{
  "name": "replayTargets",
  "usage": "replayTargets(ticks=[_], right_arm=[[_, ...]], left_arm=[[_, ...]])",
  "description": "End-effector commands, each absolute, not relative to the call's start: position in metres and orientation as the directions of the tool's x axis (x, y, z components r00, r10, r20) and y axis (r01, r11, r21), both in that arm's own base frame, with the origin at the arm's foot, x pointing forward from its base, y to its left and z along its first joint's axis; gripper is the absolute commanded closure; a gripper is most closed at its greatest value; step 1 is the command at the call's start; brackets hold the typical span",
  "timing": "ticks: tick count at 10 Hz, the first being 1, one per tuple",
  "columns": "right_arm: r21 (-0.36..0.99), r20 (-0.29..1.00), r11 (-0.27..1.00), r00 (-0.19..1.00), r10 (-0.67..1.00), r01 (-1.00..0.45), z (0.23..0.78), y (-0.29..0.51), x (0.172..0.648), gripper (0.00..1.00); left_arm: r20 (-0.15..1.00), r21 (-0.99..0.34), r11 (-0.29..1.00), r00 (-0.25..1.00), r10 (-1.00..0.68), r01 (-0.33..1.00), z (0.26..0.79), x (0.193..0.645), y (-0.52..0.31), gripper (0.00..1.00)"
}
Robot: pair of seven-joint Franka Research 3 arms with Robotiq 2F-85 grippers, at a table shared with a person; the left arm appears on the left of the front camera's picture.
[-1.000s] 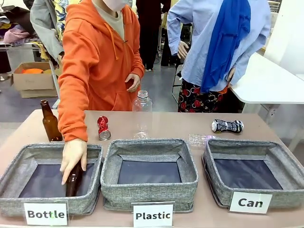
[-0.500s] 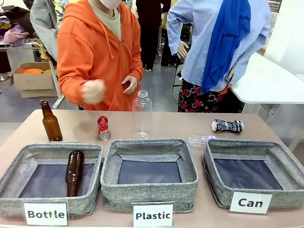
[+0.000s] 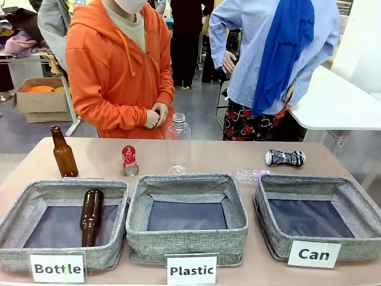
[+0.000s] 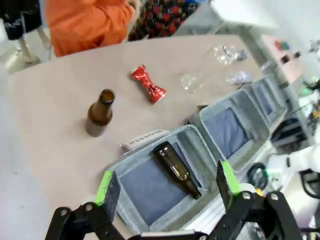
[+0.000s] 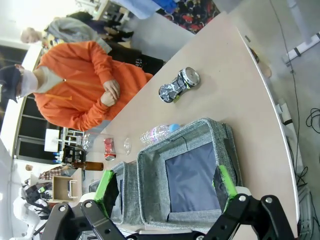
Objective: Sort the can waste into the basket.
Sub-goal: Pick up the can waste from the table and place it in the right Fabric basket.
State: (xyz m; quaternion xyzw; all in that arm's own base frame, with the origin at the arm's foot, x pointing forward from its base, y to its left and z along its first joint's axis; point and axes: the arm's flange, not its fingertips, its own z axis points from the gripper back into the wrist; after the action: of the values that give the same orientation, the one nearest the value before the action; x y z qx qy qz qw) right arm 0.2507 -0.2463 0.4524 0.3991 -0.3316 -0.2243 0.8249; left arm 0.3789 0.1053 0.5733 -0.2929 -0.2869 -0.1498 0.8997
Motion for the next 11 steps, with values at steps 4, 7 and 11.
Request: replayTargets(ticks=[4, 7, 11], right_arm=[[0.812, 0.391, 0.580, 0.670, -0.631, 0.072, 0.452, -0.249, 0.252, 0.00], [0.812, 0.391, 0.580, 0.670, -0.631, 0.072, 0.452, -0.249, 0.252, 0.00], [0.812, 0.391, 0.580, 0.670, -0.631, 0.072, 0.452, -0.249, 0.252, 0.00]], left_arm=[[0.413, -0.135, 0.911, 0.858, -0.305, 0.389, 0.564, 0.447, -0.042, 0.00], [0.374, -0.052, 0.917, 0.859, -0.349, 0.395, 0.534, 0.481, -0.114, 0.00], [0.269, -0.059, 0.925, 0.898, -0.348, 0.376, 0.466, 0.531, -0.178, 0.00]])
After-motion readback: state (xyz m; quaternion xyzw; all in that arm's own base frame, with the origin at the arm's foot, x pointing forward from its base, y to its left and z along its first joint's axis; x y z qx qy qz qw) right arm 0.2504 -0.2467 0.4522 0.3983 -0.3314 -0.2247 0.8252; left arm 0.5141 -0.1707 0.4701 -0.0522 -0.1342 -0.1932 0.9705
